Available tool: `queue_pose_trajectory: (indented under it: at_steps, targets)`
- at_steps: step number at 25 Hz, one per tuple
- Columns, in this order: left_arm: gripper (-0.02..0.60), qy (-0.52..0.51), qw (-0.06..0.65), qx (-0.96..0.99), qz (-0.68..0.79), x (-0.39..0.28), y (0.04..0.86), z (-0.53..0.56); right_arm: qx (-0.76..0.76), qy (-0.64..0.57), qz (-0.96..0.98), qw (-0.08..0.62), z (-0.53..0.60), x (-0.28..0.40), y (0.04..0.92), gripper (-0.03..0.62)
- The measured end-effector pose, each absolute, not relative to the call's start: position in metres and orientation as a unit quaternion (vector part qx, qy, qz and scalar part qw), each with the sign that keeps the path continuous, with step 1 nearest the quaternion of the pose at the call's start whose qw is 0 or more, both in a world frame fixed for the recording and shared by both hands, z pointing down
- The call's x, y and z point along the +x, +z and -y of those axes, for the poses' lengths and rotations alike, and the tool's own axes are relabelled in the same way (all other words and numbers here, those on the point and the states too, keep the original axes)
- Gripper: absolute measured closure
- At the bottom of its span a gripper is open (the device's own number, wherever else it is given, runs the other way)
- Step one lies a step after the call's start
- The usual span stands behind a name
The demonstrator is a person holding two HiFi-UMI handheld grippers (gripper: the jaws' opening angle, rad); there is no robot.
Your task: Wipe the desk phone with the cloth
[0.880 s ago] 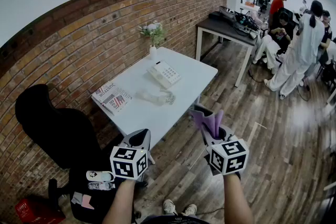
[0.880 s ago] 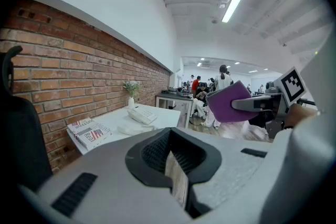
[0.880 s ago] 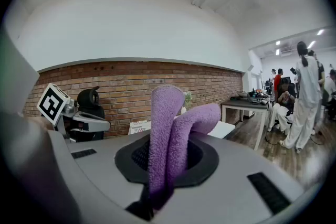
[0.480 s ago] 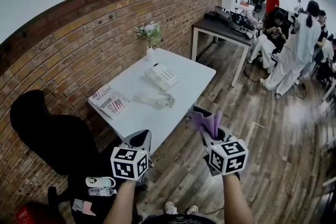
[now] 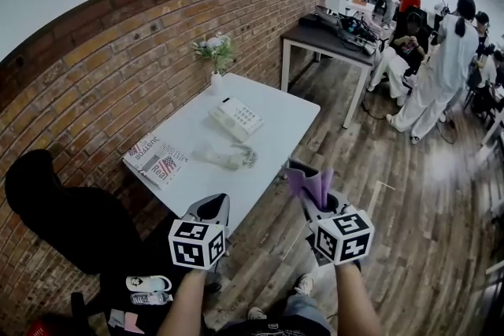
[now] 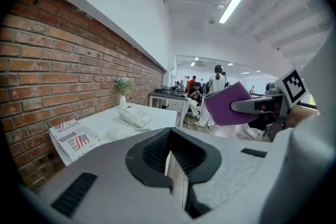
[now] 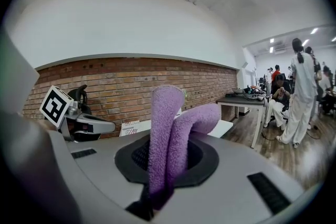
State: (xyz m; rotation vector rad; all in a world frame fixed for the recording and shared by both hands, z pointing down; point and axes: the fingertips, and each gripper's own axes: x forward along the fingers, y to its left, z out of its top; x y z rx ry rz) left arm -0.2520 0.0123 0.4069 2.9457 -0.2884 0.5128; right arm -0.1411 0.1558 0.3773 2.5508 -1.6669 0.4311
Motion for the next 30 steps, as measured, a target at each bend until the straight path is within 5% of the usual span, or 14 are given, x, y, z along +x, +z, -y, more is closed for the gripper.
queue_pose_trajectory:
  at_steps: [30]
  targets:
    - [0.577,0.193,0.057,0.971,0.132,0.040,0.408,-0.049,0.788,0.165,0.593,0.022,-0.173,0.142,0.399,0.546]
